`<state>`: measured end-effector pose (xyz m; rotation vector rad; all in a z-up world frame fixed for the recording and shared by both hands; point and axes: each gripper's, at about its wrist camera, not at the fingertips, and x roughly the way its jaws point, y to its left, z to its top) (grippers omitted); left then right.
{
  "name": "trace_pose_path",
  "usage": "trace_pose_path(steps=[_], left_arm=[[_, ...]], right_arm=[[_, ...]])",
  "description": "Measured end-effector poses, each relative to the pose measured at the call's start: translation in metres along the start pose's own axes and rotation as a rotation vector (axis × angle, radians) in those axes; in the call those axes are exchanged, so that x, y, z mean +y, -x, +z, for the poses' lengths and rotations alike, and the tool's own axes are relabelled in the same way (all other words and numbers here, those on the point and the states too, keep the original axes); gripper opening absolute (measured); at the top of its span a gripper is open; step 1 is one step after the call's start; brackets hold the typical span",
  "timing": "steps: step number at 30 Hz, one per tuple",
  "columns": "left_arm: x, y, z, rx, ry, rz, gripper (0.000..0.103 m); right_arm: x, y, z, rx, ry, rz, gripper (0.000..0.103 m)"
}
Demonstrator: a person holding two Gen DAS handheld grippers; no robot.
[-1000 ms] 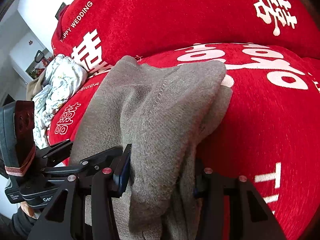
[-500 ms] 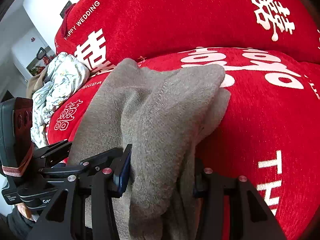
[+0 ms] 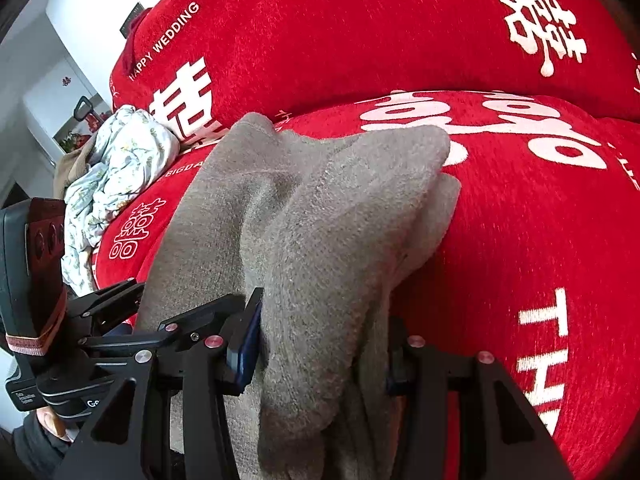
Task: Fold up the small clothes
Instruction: 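Withdraw both open grippers up from the folded sweater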
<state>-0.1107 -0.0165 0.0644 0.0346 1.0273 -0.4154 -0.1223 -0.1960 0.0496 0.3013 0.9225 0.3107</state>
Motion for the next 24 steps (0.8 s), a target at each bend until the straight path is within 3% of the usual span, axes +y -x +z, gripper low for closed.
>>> trace_pose_path(steps=[1, 3, 5, 12, 15, 19, 21, 24], left_arm=[[0.0, 0.0, -0.001, -0.001, 0.003, 0.005, 0.066], [0.001, 0.003, -0.003, -0.006, 0.011, 0.032, 0.071], [0.003, 0.011, -0.003, -0.004, 0.018, 0.041, 0.071], [0.003, 0.06, 0.005, -0.158, 0.001, 0.152, 0.071], [0.01, 0.062, 0.011, -0.171, 0.035, 0.169, 0.071], [0.011, 0.031, 0.014, -0.075, 0.0, 0.253, 0.071], [0.014, 0.019, 0.014, -0.056, 0.001, 0.27, 0.071], [0.014, 0.015, 0.016, -0.039, 0.0, 0.226, 0.071]], right_arm=[[0.0, 0.0, 0.0, 0.002, -0.001, 0.0, 0.051], [-0.003, -0.001, 0.0, 0.016, -0.014, -0.005, 0.064], [-0.006, 0.003, -0.001, 0.012, -0.034, -0.042, 0.07], [0.009, 0.055, 0.002, -0.167, 0.027, -0.044, 0.07], [0.029, 0.062, 0.005, -0.189, 0.097, -0.019, 0.07], [0.04, 0.041, 0.007, -0.112, 0.134, 0.02, 0.07], [0.031, 0.019, 0.006, -0.054, 0.111, -0.024, 0.069], [0.013, -0.005, 0.001, -0.014, 0.091, -0.067, 0.069]])
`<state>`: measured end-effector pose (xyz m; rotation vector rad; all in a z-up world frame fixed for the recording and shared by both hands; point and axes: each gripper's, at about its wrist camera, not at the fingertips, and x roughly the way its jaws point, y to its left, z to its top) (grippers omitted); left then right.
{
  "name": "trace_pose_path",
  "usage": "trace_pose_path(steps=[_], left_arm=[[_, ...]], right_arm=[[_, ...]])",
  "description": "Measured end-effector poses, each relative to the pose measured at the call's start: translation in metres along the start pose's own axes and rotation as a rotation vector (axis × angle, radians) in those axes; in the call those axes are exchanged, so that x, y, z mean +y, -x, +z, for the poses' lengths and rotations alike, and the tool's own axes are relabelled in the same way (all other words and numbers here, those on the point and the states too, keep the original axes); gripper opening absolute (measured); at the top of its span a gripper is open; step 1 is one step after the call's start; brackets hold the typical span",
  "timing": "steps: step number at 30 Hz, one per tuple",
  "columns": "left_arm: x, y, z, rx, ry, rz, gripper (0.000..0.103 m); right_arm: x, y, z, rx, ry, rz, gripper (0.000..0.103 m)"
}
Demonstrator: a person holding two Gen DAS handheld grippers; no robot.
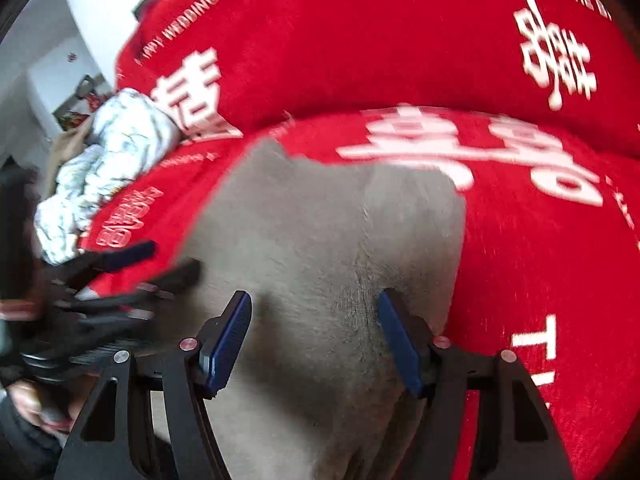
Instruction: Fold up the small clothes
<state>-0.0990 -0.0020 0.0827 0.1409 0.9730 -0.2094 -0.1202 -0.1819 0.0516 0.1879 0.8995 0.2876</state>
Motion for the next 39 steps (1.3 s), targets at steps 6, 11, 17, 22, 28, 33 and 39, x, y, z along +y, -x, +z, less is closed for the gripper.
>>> trace_pose_path(steps=[6, 11, 17, 22, 28, 33, 39], left_arm=[[-0.004, 0.005, 0.002, 0.006, -0.008, 0.02, 0.071], [-0.007, 0.032, -0.013, -0.051, -0.024, -0.008, 0.071], [-0.02, 0.026, -0.029, -0.037, -0.099, 0.066, 0.071], [-0.02, 0.038, -0.035, -0.064, -0.1, 0.061, 0.071], [-0.027, 0.082, -0.044, -0.226, -0.086, 0.07, 0.072], [-0.035, 0.105, -0.053, -0.336, -0.085, 0.094, 0.087], [-0.041, 0.106, -0.057, -0.279, -0.105, 0.126, 0.087]], right_arm=[[0.012, 0.011, 0.0, 0.002, 0.038, -0.062, 0.07], [0.023, 0.044, -0.018, -0.033, 0.041, 0.021, 0.08], [0.026, 0.033, -0.038, 0.008, 0.059, -0.013, 0.08], [0.025, 0.032, -0.05, 0.038, 0.06, -0.052, 0.08], [0.044, 0.065, -0.061, -0.069, 0.116, -0.267, 0.083], [0.059, 0.078, -0.061, -0.134, 0.162, -0.36, 0.085], [0.074, 0.089, -0.064, -0.182, 0.213, -0.391, 0.085]])
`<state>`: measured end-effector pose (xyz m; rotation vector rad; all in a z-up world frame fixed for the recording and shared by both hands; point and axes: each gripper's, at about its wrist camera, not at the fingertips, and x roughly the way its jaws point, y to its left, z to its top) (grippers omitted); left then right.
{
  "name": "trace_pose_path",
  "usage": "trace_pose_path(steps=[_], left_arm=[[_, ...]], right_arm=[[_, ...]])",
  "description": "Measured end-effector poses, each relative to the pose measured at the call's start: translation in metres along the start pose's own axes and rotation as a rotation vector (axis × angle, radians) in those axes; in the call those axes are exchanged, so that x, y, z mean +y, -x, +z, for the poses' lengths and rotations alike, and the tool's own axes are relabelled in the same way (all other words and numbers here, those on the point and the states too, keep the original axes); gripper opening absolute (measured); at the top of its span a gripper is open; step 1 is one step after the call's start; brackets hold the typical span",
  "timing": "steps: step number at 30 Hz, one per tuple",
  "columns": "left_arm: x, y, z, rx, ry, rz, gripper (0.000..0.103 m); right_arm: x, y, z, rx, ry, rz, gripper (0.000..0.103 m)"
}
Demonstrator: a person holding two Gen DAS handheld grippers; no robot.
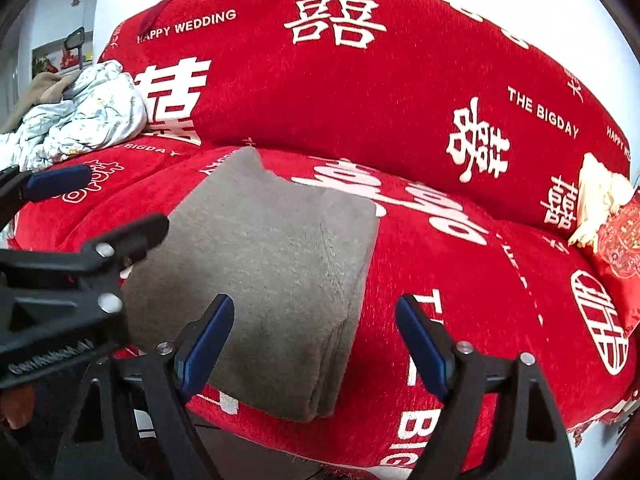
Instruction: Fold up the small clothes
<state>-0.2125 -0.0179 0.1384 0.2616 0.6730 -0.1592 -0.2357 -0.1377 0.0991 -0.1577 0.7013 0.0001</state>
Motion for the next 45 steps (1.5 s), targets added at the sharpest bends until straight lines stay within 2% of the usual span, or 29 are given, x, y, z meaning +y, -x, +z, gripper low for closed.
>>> trace_pose_path(steps=[2, 5, 10, 14, 45], left_arm=[[-0.001, 0.002, -0.001, -0.001, 0.0, 0.008, 0.087], [0.002, 0.007, -0.001, -0.016, 0.021, -0.028, 0.087], [0.004, 0.014, 0.0, -0.046, 0.029, 0.024, 0.087], [0.004, 0.017, 0.0, -0.057, 0.02, 0.029, 0.087], [0.003, 0.015, -0.001, -0.035, 0.029, 0.035, 0.087]], right_arm=[[0.001, 0.003, 0.0, -0.01, 0.001, -0.002, 0.085], [-0.001, 0.005, 0.0, -0.018, -0.011, -0.002, 0.086], [-0.004, 0.005, 0.0, -0.014, -0.035, -0.002, 0.086], [-0.002, 0.008, 0.0, -0.019, -0.029, -0.004, 0.086], [0.002, 0.009, -0.001, -0.021, -0.024, -0.007, 0.086]])
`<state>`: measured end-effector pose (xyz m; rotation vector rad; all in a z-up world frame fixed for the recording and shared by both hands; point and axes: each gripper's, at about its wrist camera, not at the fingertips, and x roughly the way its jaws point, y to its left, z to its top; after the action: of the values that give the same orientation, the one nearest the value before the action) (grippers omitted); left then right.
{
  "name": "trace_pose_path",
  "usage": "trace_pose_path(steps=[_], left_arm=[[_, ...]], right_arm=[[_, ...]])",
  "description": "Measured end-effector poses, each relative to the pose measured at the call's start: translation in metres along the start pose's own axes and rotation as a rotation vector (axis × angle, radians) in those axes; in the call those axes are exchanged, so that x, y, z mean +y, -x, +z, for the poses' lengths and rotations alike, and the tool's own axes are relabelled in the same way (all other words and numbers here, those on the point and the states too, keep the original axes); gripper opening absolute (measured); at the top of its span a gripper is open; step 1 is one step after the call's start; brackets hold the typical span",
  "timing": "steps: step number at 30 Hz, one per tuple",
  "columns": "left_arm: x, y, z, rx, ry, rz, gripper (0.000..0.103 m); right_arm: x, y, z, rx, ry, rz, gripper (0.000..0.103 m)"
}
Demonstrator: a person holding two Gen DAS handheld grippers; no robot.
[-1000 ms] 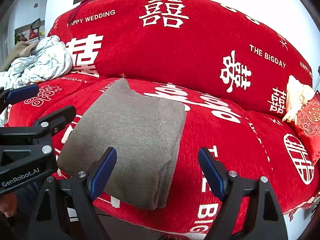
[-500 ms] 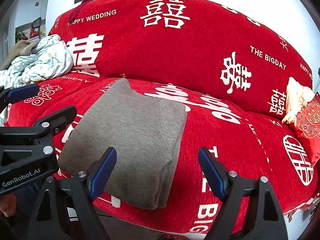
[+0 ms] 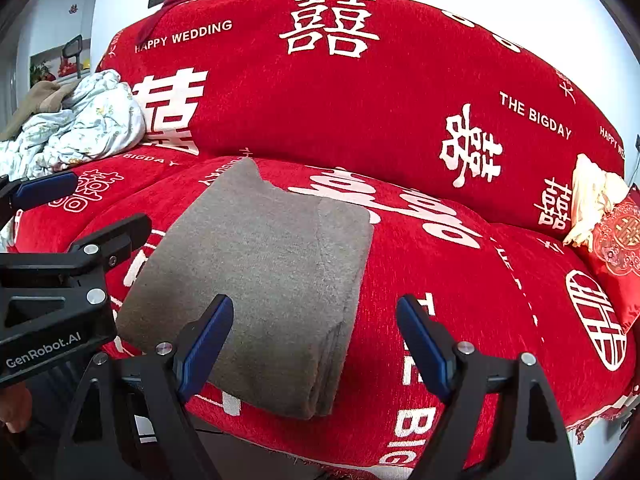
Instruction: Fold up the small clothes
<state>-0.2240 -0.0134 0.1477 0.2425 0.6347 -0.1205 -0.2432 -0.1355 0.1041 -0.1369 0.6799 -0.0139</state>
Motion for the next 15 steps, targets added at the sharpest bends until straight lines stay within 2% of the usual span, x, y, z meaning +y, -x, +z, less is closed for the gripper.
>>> trace_pose_path(steps=[15], left_arm=[[0.0018, -0.0052, -0.0016, 0.025, 0.014, -0.011, 0.087]], right_arm=[[0.0002, -0.0001, 0.0003, 0.003, 0.002, 0.0, 0.086]])
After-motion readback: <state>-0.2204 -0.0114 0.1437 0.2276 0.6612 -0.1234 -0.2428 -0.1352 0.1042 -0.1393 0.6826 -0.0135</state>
